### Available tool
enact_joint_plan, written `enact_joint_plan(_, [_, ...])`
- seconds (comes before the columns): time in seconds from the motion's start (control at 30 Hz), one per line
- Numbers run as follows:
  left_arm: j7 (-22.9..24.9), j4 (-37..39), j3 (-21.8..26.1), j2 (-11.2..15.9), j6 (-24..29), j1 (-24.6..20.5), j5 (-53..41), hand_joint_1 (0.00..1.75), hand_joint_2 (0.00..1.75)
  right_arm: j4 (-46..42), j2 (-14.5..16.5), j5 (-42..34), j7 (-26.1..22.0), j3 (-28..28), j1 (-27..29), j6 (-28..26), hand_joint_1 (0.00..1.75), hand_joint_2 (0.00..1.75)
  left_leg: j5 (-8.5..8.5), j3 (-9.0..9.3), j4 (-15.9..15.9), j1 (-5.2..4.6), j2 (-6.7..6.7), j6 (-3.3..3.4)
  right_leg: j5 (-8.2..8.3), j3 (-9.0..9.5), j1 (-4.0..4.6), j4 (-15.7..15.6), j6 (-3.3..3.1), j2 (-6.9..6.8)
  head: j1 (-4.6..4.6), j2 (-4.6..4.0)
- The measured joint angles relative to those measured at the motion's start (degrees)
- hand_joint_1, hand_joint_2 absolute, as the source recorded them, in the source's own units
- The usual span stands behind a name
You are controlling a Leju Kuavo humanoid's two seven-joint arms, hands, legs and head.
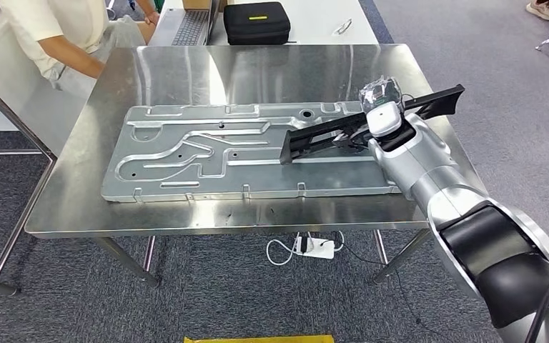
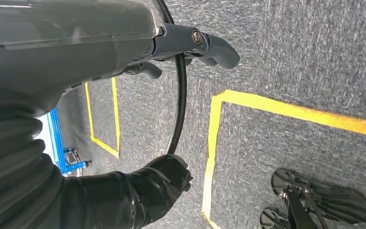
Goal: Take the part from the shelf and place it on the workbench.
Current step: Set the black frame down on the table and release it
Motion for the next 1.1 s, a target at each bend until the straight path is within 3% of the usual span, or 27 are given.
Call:
enact_joint_plan(0.07, [-0.04,0.66,-0.26,0.24,0.13,-0.17,0.08,0.0,1.75,0.4,0.0,0.02,0.0,-0.13,0.0,0.01,1.75,1.75,0.04,0.01,0.01,-0.01,0.01,0.06,0.06,0.01,-0.01,-0.02,0.09,0.0,0.0,0.0])
enact_joint_plan(0.2, [-0.22,2.13,-0.63,0.85,0.72,-0.32,0.23,0.0,1.75,0.89,0.0,0.27,0.01,-0.86,-0.01,0.53,0.0,0.0,0.1,0.03,0.02,0.0,-0.01,0.14,0.1,0.05,-0.01,-0.03,0.16,-0.02,-0.01,0.0])
enact_joint_plan(0.47, [-0.9,4.75,-2.19,2.1,3.18,-0.74,0.72,0.0,1.75,1.03,0.02,0.46,0.04,-2.8,-0.27,0.88,0.0,0.0,0.11,0.31,0.01,0.04,0.0,0.15,0.12,0.3,0.0,-0.03,0.19,-0.01,0.0,0.0])
enact_joint_plan(0.6, [-0.7,5.16,-3.01,1.65,3.64,-1.34,1.34,0.0,0.0,1.03,0.0,0.46,0.1,-3.87,-0.19,0.62,0.0,0.0,0.1,0.46,0.01,0.04,0.06,0.15,0.13,0.44,0.01,-0.04,0.2,0.06,0.0,0.0])
enact_joint_plan(0.83, [-0.17,5.08,-3.55,0.94,2.81,-1.43,2.14,0.0,0.0,1.01,-0.01,0.82,0.82,-4.8,0.06,-0.03,0.0,0.0,0.13,0.54,0.01,0.04,0.18,0.18,0.21,0.47,0.0,-0.04,0.32,0.22,0.0,0.0])
enact_joint_plan(1.1, [2.93,1.2,-4.82,-0.46,0.37,-0.65,5.88,0.0,0.0,1.77,-1.38,2.31,6.54,-6.53,-0.02,-1.69,0.0,0.0,0.24,0.36,0.04,0.03,0.05,0.31,0.27,0.37,-0.02,-0.04,0.42,0.01,0.0,0.0])
